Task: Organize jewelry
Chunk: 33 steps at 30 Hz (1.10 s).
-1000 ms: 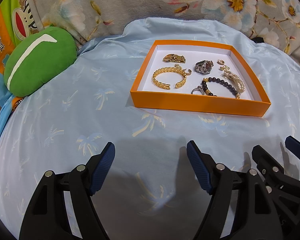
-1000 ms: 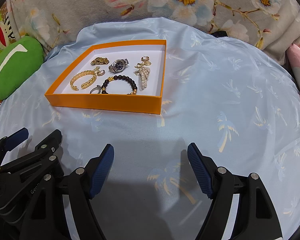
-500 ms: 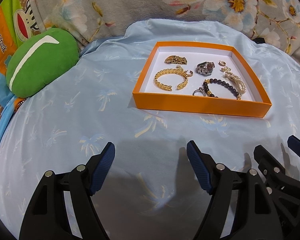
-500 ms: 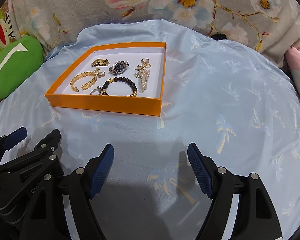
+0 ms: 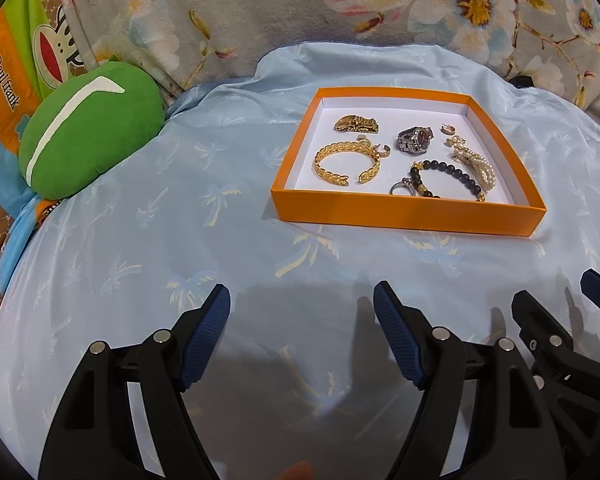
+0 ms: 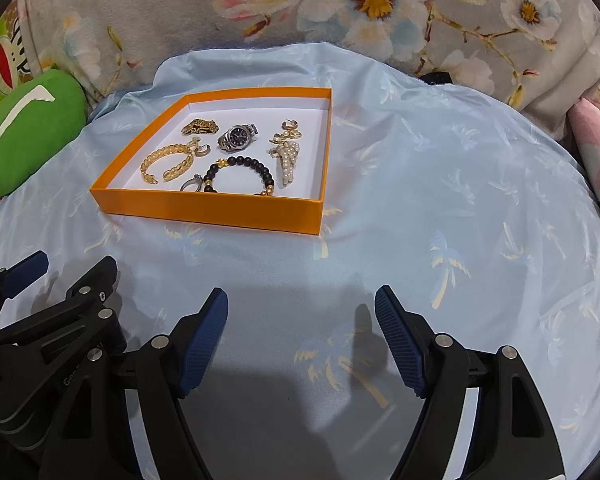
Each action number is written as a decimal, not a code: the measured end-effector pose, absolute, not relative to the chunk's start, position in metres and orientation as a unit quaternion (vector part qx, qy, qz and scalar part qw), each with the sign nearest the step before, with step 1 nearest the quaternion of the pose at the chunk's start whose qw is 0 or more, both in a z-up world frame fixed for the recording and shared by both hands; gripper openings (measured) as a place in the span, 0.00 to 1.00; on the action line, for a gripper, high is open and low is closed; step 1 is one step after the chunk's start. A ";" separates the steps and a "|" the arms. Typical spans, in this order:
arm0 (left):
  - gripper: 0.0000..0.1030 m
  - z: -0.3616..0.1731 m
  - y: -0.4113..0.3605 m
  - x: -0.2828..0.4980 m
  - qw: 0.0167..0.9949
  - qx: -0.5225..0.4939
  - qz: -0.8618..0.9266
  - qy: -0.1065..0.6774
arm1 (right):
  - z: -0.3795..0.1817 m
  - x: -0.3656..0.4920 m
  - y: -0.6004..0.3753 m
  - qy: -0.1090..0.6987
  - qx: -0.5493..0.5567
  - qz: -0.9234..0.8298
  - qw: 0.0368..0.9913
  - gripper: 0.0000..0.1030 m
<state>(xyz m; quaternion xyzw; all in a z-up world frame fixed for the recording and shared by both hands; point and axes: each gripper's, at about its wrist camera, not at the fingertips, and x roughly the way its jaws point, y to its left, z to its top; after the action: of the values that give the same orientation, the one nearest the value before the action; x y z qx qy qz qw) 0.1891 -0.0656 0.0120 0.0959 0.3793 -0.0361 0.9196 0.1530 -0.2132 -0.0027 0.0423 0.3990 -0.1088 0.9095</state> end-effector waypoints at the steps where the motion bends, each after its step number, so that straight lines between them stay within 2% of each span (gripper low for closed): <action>1: 0.70 0.012 -0.065 0.189 0.920 0.096 -0.036 0.379 | -0.003 0.153 -0.213 0.398 0.042 -0.109 0.910 0.72; 33: 0.70 0.014 -0.067 0.188 0.921 0.098 -0.036 0.375 | 0.000 0.152 -0.214 0.396 0.039 -0.112 0.911 0.72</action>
<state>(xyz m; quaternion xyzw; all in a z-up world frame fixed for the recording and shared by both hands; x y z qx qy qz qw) 0.1882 -0.0667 0.0141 0.0977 0.3746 -0.0358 0.9213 0.1518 -0.2138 -0.0003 0.0391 0.3960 -0.1123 0.9105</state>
